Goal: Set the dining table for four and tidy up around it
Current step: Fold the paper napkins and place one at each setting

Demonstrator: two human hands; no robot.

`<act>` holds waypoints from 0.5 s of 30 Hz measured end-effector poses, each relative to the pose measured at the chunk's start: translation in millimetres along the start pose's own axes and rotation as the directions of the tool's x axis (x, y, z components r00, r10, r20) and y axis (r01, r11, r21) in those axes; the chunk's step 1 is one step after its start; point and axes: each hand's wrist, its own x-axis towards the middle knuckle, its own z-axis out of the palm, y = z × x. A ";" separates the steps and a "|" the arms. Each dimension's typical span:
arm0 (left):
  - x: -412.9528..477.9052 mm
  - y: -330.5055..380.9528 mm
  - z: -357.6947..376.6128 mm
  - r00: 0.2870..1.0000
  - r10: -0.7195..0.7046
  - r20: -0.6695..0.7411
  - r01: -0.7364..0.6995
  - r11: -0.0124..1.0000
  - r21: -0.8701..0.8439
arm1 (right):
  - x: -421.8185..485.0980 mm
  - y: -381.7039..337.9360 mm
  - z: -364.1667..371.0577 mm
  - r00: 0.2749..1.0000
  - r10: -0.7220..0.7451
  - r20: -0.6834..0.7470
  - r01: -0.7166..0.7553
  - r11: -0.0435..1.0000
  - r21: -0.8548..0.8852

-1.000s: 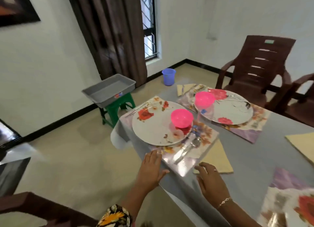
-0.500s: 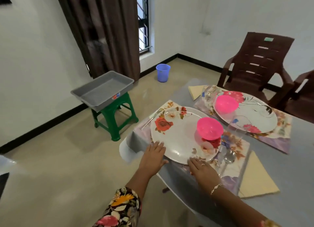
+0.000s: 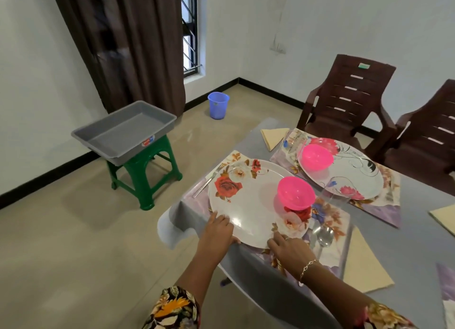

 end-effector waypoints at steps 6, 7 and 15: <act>4.1 -0.7 2.1 0.999 -0.051 0.004 0.051 0.996 -0.067 | -1.7 7.8 -1.8 0.997 -0.026 -0.068 0.028 0.999 0.029; 5.0 -0.8 3.1 0.998 -0.060 0.005 0.060 0.994 -0.090 | -4.5 9.3 -2.4 0.996 -0.026 -0.084 0.029 0.999 0.040; -13.5 34.4 15.0 0.996 -0.088 0.016 0.087 0.995 0.051 | -56.3 7.5 30.8 0.950 0.140 -0.277 -0.115 0.988 0.105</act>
